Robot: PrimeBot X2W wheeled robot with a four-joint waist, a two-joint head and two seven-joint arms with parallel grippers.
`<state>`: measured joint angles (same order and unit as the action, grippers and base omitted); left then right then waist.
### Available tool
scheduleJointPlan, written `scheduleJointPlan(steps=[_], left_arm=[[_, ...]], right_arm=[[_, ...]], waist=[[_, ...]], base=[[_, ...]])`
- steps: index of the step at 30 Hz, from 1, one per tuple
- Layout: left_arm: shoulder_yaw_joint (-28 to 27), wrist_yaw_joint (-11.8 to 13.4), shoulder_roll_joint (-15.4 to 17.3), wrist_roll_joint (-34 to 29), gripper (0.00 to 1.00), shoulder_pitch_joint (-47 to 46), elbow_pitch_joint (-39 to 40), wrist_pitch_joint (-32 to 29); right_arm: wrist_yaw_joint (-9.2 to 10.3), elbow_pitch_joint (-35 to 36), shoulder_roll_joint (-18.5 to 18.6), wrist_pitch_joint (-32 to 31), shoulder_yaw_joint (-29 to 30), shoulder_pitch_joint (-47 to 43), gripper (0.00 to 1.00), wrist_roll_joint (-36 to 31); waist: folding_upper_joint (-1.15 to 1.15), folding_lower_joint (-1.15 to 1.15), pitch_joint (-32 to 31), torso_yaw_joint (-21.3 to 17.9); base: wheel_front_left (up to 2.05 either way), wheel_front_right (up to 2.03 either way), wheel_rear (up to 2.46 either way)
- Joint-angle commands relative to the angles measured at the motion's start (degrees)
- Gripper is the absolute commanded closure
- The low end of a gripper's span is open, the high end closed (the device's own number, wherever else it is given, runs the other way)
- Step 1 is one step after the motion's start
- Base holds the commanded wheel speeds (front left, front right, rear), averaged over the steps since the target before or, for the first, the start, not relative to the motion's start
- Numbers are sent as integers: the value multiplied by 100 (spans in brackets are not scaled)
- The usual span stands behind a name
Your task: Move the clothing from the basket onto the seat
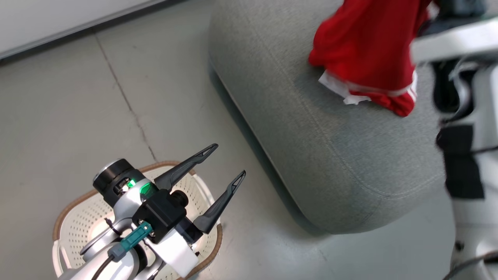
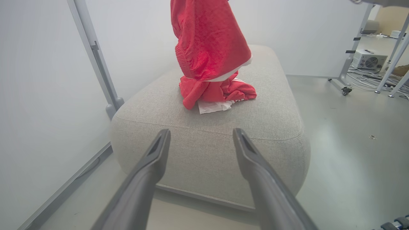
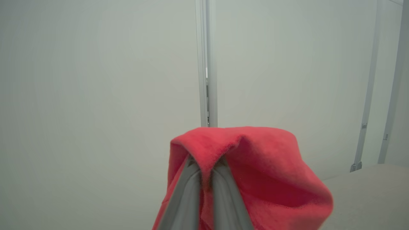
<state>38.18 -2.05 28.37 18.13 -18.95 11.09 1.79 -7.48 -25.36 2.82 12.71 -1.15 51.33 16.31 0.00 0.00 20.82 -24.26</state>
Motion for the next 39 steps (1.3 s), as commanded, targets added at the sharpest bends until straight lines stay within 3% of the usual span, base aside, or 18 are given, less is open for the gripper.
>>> scheduleJointPlan(steps=[1, 7, 10, 21, 22, 23, 24, 25, 26, 39], left_arm=[[-28, -37, 51, -42, 0, -99, 52, 16], [-39, -145, 171, -132, 0, -382, 239, 26], [-51, -203, 252, -192, 0, -555, 296, 64], [-122, -221, 413, -217, 0, -703, 342, 130], [-121, -218, 421, -206, 0, -693, 328, 124], [-118, -213, 434, -195, 0, -683, 310, 121], [-118, -213, 434, -195, 0, -683, 310, 121], [-112, -218, 443, -189, 0, -680, 304, 133], [-114, -213, 445, -183, 0, -675, 298, 147], [-25, 29, 83, 82, 0, -332, -108, 442]], right_arm=[[-4, -88, 21, 59, 133, 180, 100, -95], [-4, -846, 281, 154, 1123, 1130, 100, -465], [-4, -1595, 464, 133, 1696, 1330, 100, -708], [-4, -3107, 412, 251, 2745, 889, 100, -1032], [-4, -3163, 399, 259, 2779, 871, 82, -1032], [-3, -3189, 390, 265, 2793, 828, 56, -1081], [-3, -3189, 390, 265, 2793, 828, 56, -1081], [-3, -3115, 357, 262, 2816, 798, 12, -1101], [-3, -3040, 328, 260, 2834, 734, 0, -1162], [-3, -1967, 56, 249, 2433, -587, 0, -1418]], waist=[[0, 0, 187, 139], [0, 0, 734, 502], [0, 0, 1062, 679], [0, 0, 1471, 738], [0, 0, 1463, 721], [0, 0, 1445, 700], [0, 0, 1445, 700], [0, 0, 1417, 677], [0, 0, 1383, 653], [0, 0, 417, 596]], base=[[0, 0, 0], [0, 0, 0], [0, 0, 0], [0, 0, 0], [0, 0, 0], [0, 0, 0], [0, 0, 0], [0, 0, 0], [0, 0, 0], [0, 0, 0]])
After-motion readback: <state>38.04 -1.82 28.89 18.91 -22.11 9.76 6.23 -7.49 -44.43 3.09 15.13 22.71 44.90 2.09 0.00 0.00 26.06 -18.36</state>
